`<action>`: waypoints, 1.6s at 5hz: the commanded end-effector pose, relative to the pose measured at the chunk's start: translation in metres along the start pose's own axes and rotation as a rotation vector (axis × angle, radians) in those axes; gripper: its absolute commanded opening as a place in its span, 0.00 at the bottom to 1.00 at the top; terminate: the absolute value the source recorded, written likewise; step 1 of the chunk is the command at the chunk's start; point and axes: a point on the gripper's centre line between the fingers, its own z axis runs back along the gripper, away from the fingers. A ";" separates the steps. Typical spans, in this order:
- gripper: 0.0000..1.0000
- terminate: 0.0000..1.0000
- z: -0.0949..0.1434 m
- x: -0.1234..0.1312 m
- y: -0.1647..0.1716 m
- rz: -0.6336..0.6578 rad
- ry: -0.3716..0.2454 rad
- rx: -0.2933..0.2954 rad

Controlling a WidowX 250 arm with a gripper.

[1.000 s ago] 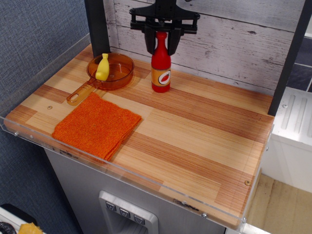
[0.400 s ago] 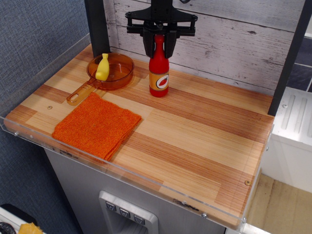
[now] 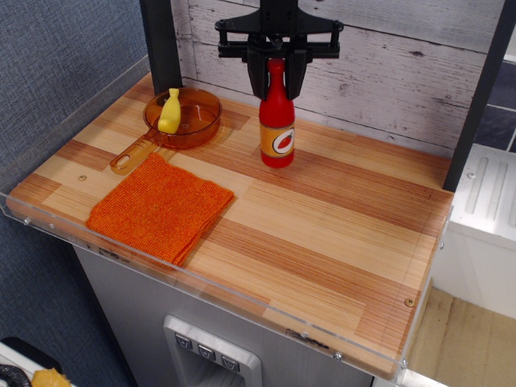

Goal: Place the red sauce to the right of the orange towel.

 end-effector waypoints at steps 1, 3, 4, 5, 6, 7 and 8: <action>0.00 0.00 0.027 -0.036 -0.009 0.022 0.008 -0.086; 0.00 0.00 0.028 -0.087 -0.015 -0.013 0.066 -0.097; 0.00 0.00 0.018 -0.114 -0.021 -0.105 0.062 -0.070; 0.00 0.00 0.014 -0.131 -0.024 -0.161 0.035 -0.048; 0.00 0.00 0.014 -0.141 -0.027 -0.195 0.021 -0.050; 0.00 0.00 0.014 -0.145 -0.029 -0.214 0.018 -0.051; 0.00 0.00 0.012 -0.145 -0.026 -0.202 0.000 -0.061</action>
